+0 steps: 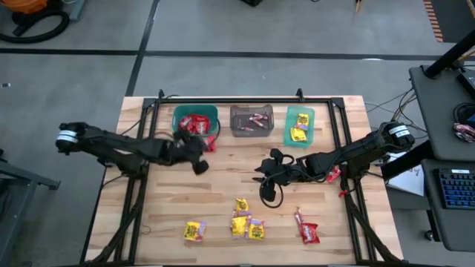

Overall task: Sort candy
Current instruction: Put the red candy into the green bin, then put the white candy into the black bin

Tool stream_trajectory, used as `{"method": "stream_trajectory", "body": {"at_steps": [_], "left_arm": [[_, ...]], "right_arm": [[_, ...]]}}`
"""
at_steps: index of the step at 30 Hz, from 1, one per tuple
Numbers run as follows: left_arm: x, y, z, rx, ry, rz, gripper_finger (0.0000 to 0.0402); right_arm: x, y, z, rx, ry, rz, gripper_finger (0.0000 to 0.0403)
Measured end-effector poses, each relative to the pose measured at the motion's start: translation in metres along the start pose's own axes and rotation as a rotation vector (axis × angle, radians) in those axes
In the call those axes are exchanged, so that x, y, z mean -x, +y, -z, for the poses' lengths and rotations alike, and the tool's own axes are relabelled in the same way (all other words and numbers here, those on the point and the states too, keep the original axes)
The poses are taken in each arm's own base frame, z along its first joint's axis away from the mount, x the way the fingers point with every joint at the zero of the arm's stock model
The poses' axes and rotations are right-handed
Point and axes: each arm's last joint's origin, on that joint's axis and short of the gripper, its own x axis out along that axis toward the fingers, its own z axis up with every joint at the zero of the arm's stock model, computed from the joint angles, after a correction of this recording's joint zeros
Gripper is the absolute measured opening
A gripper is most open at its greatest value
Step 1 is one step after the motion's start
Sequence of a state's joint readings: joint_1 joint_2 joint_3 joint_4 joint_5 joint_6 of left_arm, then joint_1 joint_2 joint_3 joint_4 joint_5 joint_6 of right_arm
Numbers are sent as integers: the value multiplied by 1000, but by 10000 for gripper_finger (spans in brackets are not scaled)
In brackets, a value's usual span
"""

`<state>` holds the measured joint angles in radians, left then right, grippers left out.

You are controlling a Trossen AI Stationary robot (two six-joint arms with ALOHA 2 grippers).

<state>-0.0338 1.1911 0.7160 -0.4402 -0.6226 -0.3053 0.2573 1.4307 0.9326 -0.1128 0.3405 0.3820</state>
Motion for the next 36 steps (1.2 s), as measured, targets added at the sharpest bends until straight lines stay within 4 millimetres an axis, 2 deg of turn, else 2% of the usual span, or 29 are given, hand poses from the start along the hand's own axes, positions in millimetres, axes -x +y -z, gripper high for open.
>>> {"method": "stream_trajectory", "body": {"at_steps": [4, 8, 13, 17, 24, 29, 33, 36], "left_arm": [[-1, 35, -19, -7, 50, -162, 0], [-15, 78, -30, 72, 104, -259, 0], [-43, 128, -17, 253, 247, -205, 0], [-57, 150, -6, 320, 326, -251, 11], [-66, 147, -3, 274, 366, -192, 55], [-60, 138, -7, 300, 338, -168, 75], [-47, 114, -15, 304, 279, -60, 77], [-33, 87, -23, 263, 203, 19, 77]], "right_arm": [[0, 0, -1, -4, -10, -4, 151], [0, 2, -4, -14, -39, -16, 150], [0, 2, -4, -24, -40, -16, 150], [0, 2, -4, -26, -40, -16, 151], [0, 2, -5, -43, -45, -19, 151], [0, 2, -5, -83, -47, -22, 151], [0, 2, -5, -125, -42, -29, 151], [0, 2, -5, -172, -30, -37, 150]]}}
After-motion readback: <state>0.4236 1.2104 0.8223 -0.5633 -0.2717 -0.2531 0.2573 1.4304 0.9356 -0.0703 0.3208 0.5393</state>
